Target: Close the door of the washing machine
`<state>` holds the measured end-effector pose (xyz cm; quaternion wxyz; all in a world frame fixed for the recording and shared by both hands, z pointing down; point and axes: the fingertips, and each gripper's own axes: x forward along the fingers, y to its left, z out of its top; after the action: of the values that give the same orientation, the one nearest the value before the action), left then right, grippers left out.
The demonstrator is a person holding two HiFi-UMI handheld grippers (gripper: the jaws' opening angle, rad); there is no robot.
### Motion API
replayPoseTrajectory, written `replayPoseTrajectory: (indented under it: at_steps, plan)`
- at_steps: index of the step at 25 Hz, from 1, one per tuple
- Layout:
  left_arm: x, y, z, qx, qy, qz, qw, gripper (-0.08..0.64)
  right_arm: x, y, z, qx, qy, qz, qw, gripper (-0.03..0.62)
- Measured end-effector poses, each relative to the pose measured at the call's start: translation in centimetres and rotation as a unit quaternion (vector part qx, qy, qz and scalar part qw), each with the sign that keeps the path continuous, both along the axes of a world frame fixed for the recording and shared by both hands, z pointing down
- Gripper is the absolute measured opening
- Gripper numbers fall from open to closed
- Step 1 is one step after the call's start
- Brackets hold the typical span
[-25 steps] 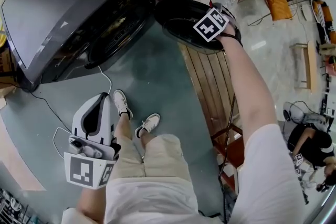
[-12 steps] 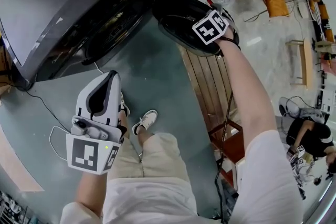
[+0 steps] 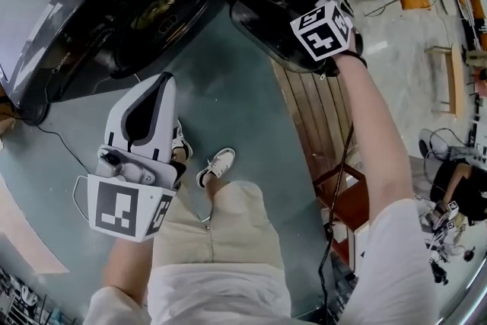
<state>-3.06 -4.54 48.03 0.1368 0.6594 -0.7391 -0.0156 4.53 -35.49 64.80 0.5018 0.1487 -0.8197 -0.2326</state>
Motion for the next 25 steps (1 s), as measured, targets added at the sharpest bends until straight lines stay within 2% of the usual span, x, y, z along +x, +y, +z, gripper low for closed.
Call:
replayPoseTrajectory:
  at_steps: [7, 10, 14, 16, 17, 21, 25]
  plan:
    - [2.4, 0.3, 3.0, -0.006, 0.009, -0.005, 0.9999, 0.005, 0.7, 4.2, -0.4, 0.005, -0.044, -0.016, 0.999, 0.365]
    - [3.3, 0.5, 4.6, -0.009, 0.020, -0.009, 0.9997, 0.005, 0.6, 6.0, -0.3, -0.028, -0.074, -0.009, 0.997, 0.356]
    - [4.0, 1.0, 6.1, -0.019, 0.031, -0.015, 0.9992, 0.005, 0.1, 8.1, -0.7, -0.105, -0.135, 0.038, 0.985, 0.340]
    - [4.0, 1.3, 6.3, -0.022, 0.033, -0.017, 0.9990, 0.005, -0.3, 8.9, -0.9, -0.133, -0.154, 0.058, 0.977, 0.286]
    - [4.0, 1.5, 6.3, -0.023, 0.034, -0.017, 0.9990, 0.005, -0.4, 9.3, -1.0, -0.144, -0.162, 0.064, 0.974, 0.282]
    - [4.0, 2.3, 6.2, -0.026, 0.033, -0.016, 0.9990, 0.005, -0.7, 11.4, -1.7, -0.174, -0.189, 0.068, 0.964, 0.261]
    - [3.4, 3.2, 6.6, -0.032, 0.038, -0.024, 0.9985, 0.005, -1.1, 13.5, -2.3, -0.189, -0.216, 0.063, 0.956, 0.265]
